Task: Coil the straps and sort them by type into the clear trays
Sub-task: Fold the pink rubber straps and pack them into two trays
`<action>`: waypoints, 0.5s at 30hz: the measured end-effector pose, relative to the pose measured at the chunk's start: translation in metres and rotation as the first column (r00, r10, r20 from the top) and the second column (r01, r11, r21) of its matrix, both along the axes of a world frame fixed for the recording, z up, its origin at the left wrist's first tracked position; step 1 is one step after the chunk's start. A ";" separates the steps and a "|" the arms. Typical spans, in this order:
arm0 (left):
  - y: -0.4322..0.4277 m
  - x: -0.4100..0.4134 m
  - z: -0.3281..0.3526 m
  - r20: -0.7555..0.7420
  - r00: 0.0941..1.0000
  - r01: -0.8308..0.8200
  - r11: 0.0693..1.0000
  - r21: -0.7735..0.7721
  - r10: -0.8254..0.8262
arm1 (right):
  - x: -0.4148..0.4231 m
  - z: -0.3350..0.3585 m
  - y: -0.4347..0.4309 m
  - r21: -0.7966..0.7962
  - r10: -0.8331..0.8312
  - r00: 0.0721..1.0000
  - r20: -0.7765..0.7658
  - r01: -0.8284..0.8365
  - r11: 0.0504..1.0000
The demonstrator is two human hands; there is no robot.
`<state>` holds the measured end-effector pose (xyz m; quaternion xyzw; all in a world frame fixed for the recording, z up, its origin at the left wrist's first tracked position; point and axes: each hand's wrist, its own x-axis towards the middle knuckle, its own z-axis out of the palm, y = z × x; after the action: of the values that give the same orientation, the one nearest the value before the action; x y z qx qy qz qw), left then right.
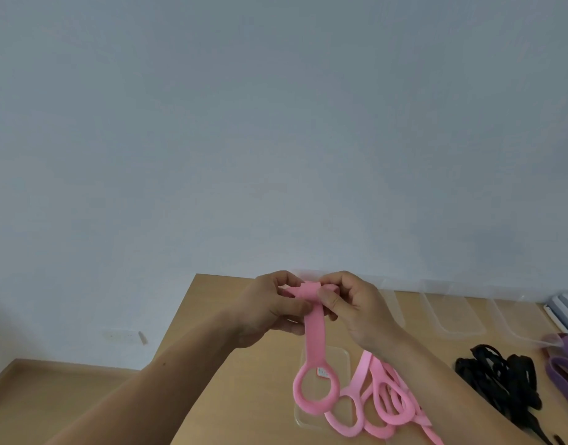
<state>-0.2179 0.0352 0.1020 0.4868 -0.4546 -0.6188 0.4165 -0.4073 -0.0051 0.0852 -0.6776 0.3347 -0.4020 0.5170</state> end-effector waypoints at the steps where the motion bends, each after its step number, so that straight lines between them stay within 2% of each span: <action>1: 0.000 0.000 0.000 -0.009 1.000 0.015 1.000 0.007 -0.015 | 0.000 0.001 0.001 -0.010 0.004 1.000 0.004 -0.004 1.000; 5: 0.000 0.000 0.002 -0.071 0.996 0.052 0.999 0.010 -0.052 | -0.002 -0.001 -0.001 -0.052 0.002 1.000 -0.022 -0.003 0.999; 10: -0.003 -0.002 0.002 -0.094 0.995 -0.049 0.997 -0.055 0.044 | 0.001 -0.002 -0.001 -0.076 -0.037 0.998 -0.051 0.033 0.997; 12: -0.003 -0.003 0.000 -0.105 0.992 -0.087 0.991 -0.102 0.076 | 0.002 -0.002 -0.002 -0.041 -0.020 1.000 -0.015 0.020 0.999; 15: -0.001 -0.003 -0.003 -0.088 0.990 -0.120 0.976 -0.179 0.106 | 0.004 0.002 -0.002 0.097 -0.005 0.998 0.067 -0.002 0.995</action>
<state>-0.2209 0.0346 0.0987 0.4468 -0.4648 -0.5679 0.5117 -0.4033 -0.0073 0.0874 -0.6374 0.3368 -0.4082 0.5601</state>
